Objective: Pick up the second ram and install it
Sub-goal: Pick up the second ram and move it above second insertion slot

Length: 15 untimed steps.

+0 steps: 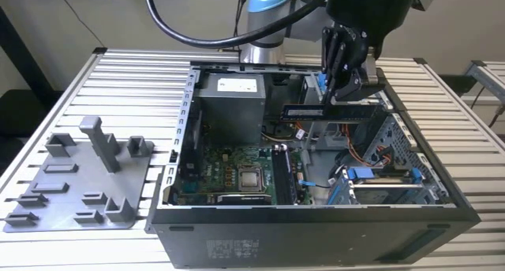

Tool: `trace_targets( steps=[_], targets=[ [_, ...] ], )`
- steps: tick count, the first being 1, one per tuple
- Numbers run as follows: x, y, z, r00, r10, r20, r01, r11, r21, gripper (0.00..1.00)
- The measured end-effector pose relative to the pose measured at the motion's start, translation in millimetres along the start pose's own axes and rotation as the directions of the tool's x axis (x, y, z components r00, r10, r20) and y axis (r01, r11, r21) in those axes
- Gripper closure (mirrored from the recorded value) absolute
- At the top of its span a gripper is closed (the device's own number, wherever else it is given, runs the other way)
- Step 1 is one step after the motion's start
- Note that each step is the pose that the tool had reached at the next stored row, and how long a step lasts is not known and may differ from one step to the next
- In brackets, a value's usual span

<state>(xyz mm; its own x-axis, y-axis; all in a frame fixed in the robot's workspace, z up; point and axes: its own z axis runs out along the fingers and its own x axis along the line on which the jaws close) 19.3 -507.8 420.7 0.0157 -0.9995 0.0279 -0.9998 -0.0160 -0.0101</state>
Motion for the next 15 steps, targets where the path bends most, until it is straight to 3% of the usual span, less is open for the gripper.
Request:
trace_targets(
  steps=[8, 12, 15],
  targets=[
    [-5.5, -1.2, 0.0, 1.0, 0.009, 0.0027, -0.009, 1.0, 0.0001, 0.86],
    [-8.8, -1.0, -0.1, 0.9998, 0.013, 0.0148, -0.013, 0.9999, 0.0029, 0.86],
    [-11.1, 0.3, 0.1, 0.9994, 0.016, 0.0294, -0.016, 0.9998, 0.0098, 0.86]
  ],
)
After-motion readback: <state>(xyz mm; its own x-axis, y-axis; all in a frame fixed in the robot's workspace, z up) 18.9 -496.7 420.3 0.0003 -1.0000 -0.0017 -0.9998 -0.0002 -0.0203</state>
